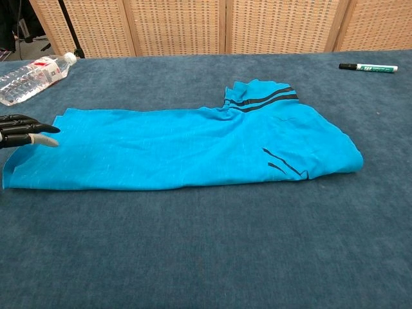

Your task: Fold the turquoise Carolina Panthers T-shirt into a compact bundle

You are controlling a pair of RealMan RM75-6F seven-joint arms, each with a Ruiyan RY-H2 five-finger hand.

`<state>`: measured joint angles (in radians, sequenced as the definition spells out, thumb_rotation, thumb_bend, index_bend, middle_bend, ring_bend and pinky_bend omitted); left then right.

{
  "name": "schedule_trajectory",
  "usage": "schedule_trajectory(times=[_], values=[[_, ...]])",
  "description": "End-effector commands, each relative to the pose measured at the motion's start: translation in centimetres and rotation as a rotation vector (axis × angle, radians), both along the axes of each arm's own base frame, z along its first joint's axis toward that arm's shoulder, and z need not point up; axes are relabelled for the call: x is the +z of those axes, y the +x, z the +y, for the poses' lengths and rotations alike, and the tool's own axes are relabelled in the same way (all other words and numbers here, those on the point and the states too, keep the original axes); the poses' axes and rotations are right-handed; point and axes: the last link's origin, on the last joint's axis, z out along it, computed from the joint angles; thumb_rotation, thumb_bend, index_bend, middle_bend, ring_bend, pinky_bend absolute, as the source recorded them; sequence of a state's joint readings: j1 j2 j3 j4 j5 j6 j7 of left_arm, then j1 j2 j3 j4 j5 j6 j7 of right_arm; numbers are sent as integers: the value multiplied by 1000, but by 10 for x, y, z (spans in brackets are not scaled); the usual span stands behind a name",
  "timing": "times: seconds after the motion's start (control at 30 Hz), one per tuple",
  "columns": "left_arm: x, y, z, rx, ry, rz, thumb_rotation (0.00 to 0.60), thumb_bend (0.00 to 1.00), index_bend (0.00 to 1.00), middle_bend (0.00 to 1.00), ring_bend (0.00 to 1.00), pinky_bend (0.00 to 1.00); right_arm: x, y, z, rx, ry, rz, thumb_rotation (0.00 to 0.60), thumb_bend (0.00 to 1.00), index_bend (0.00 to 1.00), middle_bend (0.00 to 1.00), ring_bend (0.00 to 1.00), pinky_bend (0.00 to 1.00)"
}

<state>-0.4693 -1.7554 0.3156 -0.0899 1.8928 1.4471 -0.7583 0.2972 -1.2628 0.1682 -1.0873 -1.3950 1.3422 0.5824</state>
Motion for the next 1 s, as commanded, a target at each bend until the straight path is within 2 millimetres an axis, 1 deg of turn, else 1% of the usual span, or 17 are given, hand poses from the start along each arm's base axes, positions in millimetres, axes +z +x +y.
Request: schedule_trajectory(times=[0.03, 0.13, 0.4, 0.53, 0.83, 1.0], values=[[-1, 0, 0, -1, -2, 3, 600, 83, 0, 0, 0, 0, 0, 0, 0, 0, -1, -2, 600, 0, 0, 0, 0, 0], [-1, 0, 1, -1, -3, 6, 600, 151, 0, 0, 0, 0, 1, -1, 0, 0, 2, -5, 600, 0, 0, 0, 0, 0], [1, 0, 0, -3, -5, 6, 600, 229, 0, 0, 0, 0, 2, -1, 1, 0, 3, -9, 600, 0, 0, 0, 0, 0], [2, -1, 1, -3, -1, 14, 600, 235, 0, 0, 0, 0, 2, -1, 1, -1, 5, -8, 600, 0, 0, 0, 0, 0], [-4, -1, 0, -4, -15, 24, 600, 243, 0, 0, 0, 0, 2, 0, 1, 4, 5, -13, 600, 0, 0, 0, 0, 0], [-4, 0, 2, 12, -7, 10, 600, 342, 0, 0, 0, 0, 2, 1, 2, 8, 8, -14, 600, 0, 0, 0, 0, 0]])
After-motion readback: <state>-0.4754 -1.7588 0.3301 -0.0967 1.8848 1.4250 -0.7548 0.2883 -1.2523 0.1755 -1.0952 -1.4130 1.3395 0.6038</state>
